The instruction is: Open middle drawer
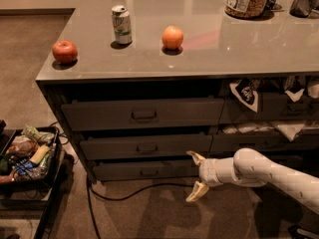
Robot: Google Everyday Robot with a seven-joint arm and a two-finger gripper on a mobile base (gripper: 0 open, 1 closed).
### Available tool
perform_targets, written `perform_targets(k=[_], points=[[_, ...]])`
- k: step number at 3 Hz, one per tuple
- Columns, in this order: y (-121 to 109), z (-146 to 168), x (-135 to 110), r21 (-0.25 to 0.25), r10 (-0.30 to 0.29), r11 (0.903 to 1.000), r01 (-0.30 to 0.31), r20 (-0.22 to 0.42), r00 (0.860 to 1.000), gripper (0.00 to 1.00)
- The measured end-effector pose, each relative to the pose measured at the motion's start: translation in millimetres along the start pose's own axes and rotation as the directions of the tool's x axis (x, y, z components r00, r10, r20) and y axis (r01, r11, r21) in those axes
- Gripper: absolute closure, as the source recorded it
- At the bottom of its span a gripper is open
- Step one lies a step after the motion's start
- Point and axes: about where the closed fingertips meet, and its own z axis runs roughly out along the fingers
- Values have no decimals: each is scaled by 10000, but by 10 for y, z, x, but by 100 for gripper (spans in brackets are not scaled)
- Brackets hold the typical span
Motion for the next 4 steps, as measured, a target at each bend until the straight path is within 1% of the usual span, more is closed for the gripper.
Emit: perform_targets(k=[1, 2, 3, 4], points=[[-110, 83, 49, 273, -56, 9996, 63, -244, 9997, 0], [-277, 214, 111, 450, -100, 9989, 116, -351, 9993, 0], [-441, 365, 129, 559, -166, 9983, 179, -234, 9996, 0], [-637, 467, 80, 955, -571, 9938, 578, -107, 9983, 0]])
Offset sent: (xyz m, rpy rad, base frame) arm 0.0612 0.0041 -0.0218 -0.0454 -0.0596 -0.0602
